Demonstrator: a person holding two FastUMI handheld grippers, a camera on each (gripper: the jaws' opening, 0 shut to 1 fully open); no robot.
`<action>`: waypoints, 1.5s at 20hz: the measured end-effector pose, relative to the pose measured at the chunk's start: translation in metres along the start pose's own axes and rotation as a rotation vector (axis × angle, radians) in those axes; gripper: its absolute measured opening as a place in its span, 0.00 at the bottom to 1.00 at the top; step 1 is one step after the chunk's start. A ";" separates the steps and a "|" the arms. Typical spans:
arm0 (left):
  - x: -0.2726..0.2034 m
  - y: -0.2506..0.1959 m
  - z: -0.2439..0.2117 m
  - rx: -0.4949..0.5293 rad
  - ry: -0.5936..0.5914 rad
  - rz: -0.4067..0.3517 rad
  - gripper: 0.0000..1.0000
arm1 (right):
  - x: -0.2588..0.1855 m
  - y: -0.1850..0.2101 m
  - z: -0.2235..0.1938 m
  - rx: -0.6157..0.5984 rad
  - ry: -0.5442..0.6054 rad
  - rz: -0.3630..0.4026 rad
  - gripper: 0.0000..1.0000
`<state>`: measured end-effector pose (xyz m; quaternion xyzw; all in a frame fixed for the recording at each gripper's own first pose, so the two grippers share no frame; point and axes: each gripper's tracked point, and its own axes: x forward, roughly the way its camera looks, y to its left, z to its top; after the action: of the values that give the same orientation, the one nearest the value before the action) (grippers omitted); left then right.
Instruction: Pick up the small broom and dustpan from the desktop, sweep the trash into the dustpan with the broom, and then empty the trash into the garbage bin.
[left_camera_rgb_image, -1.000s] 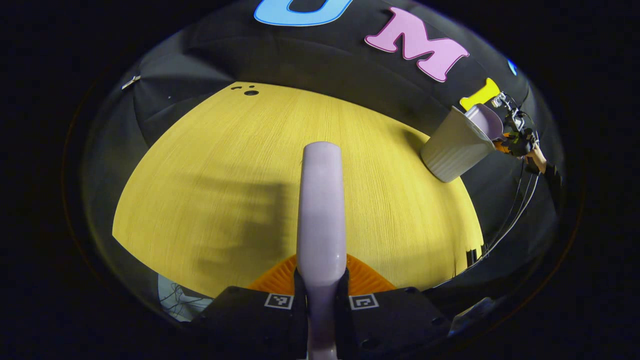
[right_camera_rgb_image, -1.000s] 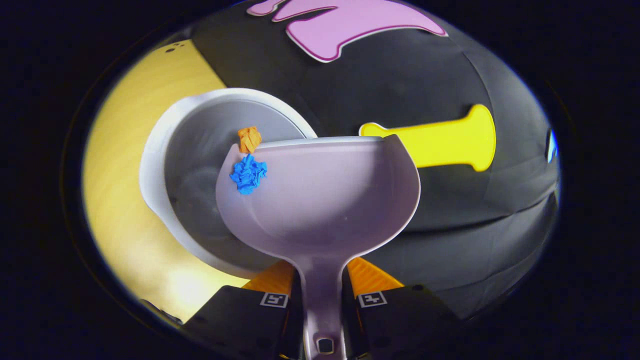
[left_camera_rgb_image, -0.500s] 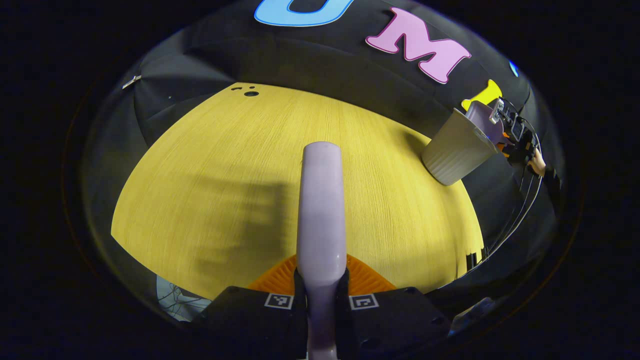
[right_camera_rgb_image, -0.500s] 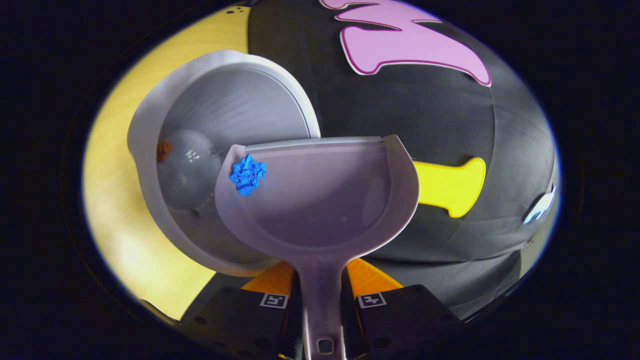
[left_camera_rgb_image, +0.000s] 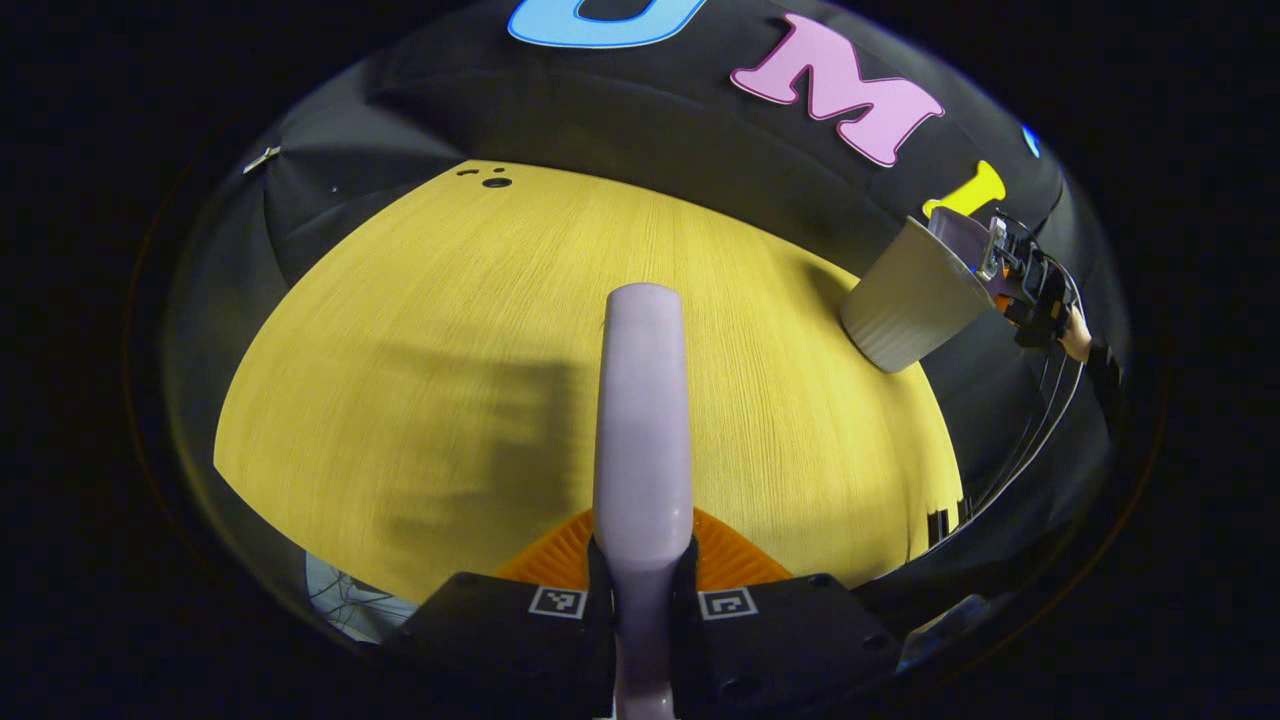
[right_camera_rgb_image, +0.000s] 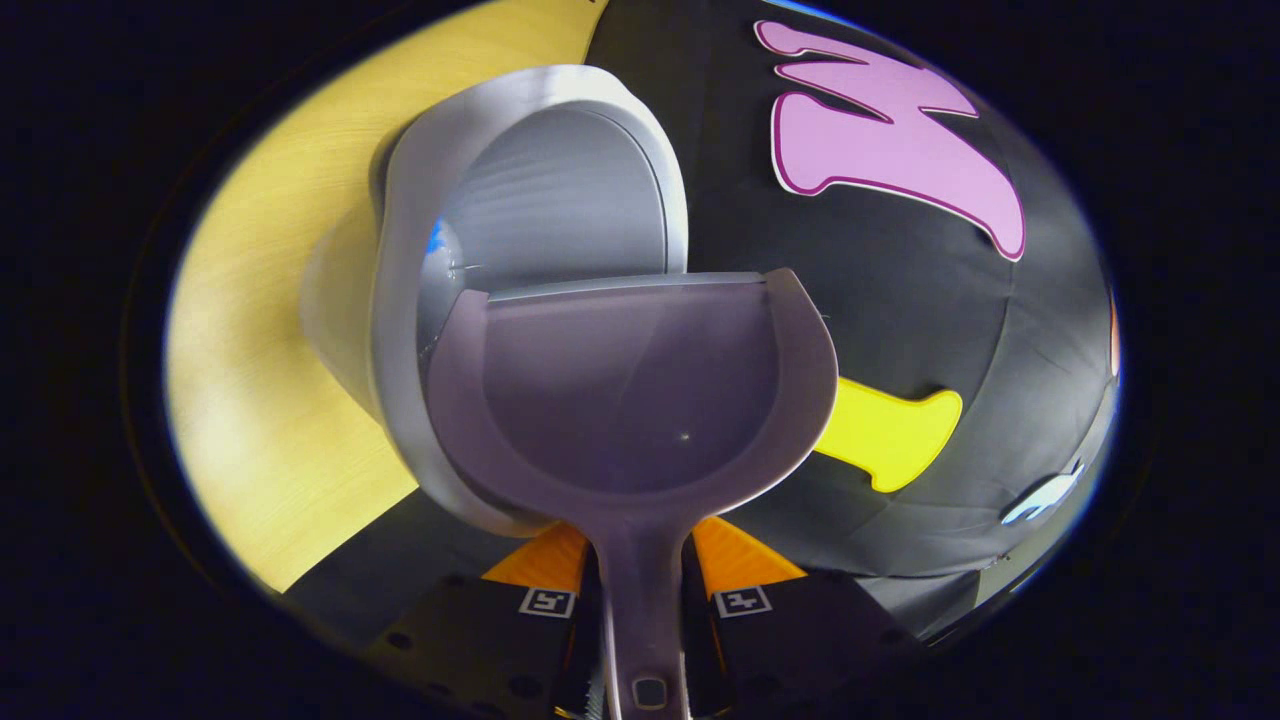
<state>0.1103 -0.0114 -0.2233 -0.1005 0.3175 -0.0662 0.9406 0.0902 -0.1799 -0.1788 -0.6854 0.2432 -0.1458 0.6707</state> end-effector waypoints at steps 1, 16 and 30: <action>0.000 0.000 0.001 0.003 -0.004 0.002 0.25 | 0.001 0.001 -0.002 0.030 0.008 0.010 0.35; -0.020 -0.009 0.038 0.025 -0.147 0.006 0.25 | -0.036 -0.038 -0.026 0.834 0.043 0.155 0.36; -0.028 -0.023 0.026 0.151 -0.192 0.014 0.26 | -0.176 0.024 0.139 1.300 -0.253 0.656 0.35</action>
<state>0.1025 -0.0243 -0.1818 -0.0330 0.2206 -0.0736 0.9720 0.0127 0.0313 -0.1884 -0.0532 0.2209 0.0274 0.9735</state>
